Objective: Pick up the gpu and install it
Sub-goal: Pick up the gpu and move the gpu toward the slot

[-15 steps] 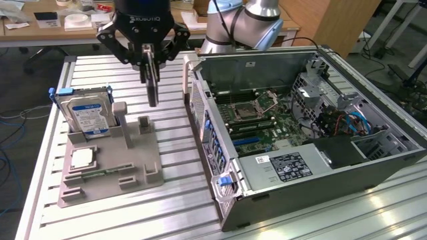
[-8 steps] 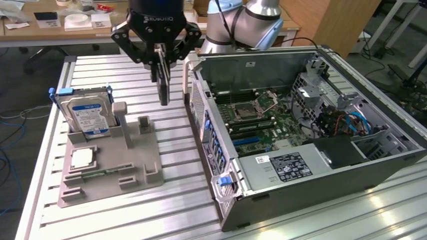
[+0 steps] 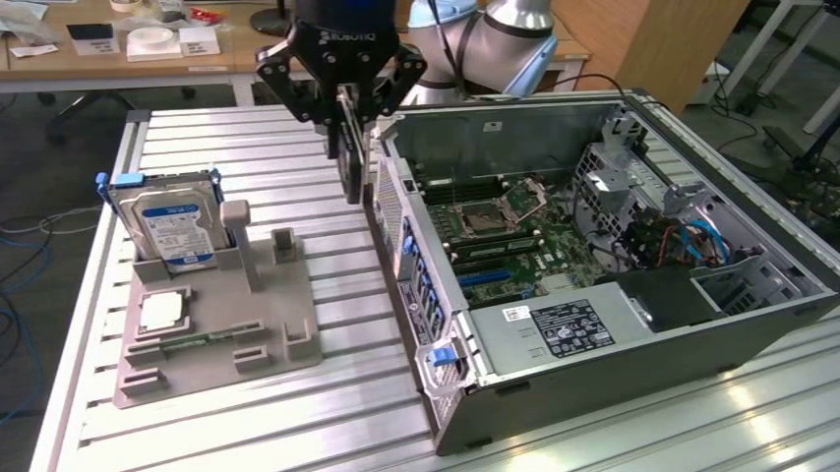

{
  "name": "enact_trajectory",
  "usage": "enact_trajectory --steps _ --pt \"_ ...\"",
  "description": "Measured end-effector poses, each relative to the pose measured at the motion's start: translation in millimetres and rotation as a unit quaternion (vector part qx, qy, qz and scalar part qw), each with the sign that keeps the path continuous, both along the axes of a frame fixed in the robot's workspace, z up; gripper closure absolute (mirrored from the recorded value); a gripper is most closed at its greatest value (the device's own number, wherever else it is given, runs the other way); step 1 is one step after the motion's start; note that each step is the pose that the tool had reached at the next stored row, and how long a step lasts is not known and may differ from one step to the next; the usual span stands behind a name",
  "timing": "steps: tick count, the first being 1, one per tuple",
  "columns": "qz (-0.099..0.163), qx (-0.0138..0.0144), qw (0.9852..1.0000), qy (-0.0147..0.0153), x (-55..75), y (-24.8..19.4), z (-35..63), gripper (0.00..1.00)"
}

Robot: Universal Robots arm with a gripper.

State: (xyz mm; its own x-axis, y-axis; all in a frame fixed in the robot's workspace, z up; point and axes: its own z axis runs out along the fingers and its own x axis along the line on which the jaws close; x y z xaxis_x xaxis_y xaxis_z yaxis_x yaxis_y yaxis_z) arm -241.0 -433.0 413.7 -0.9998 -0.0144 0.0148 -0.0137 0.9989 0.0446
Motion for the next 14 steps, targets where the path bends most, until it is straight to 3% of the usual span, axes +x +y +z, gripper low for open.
enact_trajectory --steps 14 --pt "0.0 0.0005 1.0 0.0003 59.0 0.0 -0.1 0.72"
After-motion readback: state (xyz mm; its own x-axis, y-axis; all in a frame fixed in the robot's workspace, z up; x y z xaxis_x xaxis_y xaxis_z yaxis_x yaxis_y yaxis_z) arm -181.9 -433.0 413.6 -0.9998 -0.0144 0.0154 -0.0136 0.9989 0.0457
